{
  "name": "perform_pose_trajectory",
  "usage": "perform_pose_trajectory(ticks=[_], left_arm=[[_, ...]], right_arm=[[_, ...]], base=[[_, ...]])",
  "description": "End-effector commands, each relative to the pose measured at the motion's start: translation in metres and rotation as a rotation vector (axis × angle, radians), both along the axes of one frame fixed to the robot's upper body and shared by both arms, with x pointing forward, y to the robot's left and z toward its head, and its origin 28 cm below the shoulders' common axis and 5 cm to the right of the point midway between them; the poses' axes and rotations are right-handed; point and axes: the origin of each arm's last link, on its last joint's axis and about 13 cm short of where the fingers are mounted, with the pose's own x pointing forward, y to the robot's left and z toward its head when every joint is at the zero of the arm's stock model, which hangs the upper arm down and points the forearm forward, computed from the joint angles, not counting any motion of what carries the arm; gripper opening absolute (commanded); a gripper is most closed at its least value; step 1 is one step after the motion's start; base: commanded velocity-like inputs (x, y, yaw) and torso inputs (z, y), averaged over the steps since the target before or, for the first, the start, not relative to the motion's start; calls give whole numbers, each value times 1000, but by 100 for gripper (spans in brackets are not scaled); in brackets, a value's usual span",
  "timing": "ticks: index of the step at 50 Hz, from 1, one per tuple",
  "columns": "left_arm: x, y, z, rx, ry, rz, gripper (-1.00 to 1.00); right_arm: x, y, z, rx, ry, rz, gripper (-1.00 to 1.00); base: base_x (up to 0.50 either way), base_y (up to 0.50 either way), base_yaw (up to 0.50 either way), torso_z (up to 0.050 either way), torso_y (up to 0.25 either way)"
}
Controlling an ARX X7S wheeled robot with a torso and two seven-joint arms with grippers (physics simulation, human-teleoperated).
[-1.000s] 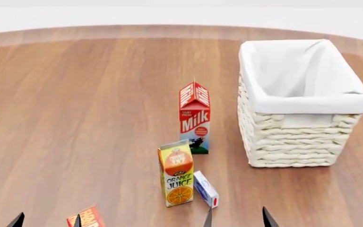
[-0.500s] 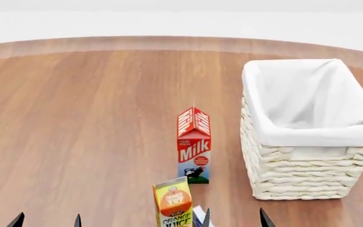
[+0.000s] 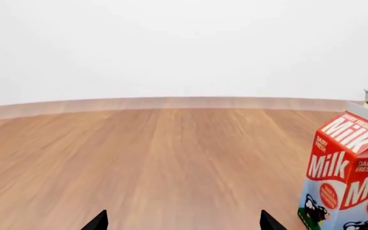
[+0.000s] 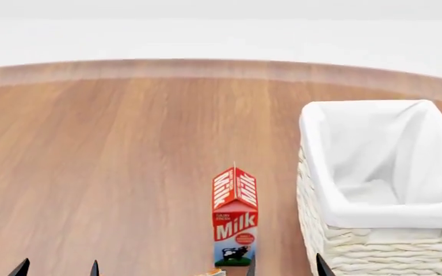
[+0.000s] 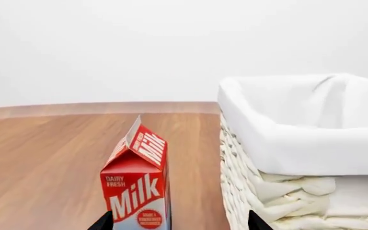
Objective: Pick up the orange juice, and put it in the basket.
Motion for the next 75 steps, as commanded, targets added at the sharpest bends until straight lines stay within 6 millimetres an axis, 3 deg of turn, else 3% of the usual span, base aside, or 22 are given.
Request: perform_pose_trajectory(ticks=[1, 24, 41, 56, 75], left_arm=[[0, 0, 0, 0, 0, 0, 100], [0, 0, 0, 0, 0, 0, 100], [0, 0, 0, 0, 0, 0, 100], [0, 0, 0, 0, 0, 0, 100], [0, 0, 0, 0, 0, 0, 100]], right_arm=[[-2, 1, 0, 2, 0, 4, 100], [-56, 22, 4, -22, 10, 171, 100], [-78, 32, 3, -44, -2, 240, 100], [-75, 40, -11, -59, 28, 260, 100], [-58, 40, -22, -65, 57, 235, 100]], base=[[285, 0, 0, 0, 0], [12, 0, 0, 0, 0], [0, 0, 0, 0, 0], [0, 0, 0, 0, 0], [0, 0, 0, 0, 0]])
